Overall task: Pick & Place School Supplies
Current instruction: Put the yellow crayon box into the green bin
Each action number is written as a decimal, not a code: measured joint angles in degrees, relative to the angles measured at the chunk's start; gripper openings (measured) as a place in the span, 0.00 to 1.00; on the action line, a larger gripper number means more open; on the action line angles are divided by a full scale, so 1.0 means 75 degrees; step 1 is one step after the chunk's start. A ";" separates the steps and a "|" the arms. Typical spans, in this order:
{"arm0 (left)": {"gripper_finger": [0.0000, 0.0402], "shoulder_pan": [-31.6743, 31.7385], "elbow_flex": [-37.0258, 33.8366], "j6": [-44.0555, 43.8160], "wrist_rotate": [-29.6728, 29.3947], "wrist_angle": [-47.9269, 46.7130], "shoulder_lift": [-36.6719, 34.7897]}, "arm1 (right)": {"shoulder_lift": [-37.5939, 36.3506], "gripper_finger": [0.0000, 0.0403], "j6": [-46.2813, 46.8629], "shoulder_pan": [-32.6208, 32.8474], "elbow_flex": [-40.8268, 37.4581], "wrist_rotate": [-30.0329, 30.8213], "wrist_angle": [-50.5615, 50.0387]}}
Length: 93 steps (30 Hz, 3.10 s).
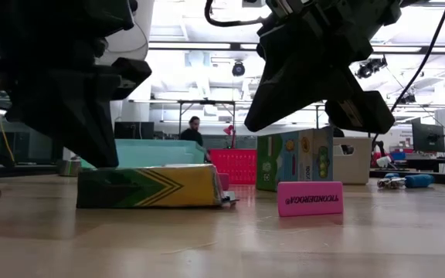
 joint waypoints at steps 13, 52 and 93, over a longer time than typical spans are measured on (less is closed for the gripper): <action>0.00 -0.0348 -0.0353 -0.0588 -0.0547 0.0009 -0.0022 | 0.0000 0.00 -0.0018 0.0003 0.0000 -0.0003 -0.0072; 0.00 -0.0767 -0.0492 -0.1387 -0.1186 -0.0282 -0.0567 | 0.0000 0.00 -0.0646 -0.0119 0.0000 -0.0470 0.0627; 0.00 -0.0863 -0.0483 -0.1503 -0.1201 -0.0319 -0.0579 | 0.0000 0.42 -0.5613 -0.0105 0.0000 0.0035 0.2279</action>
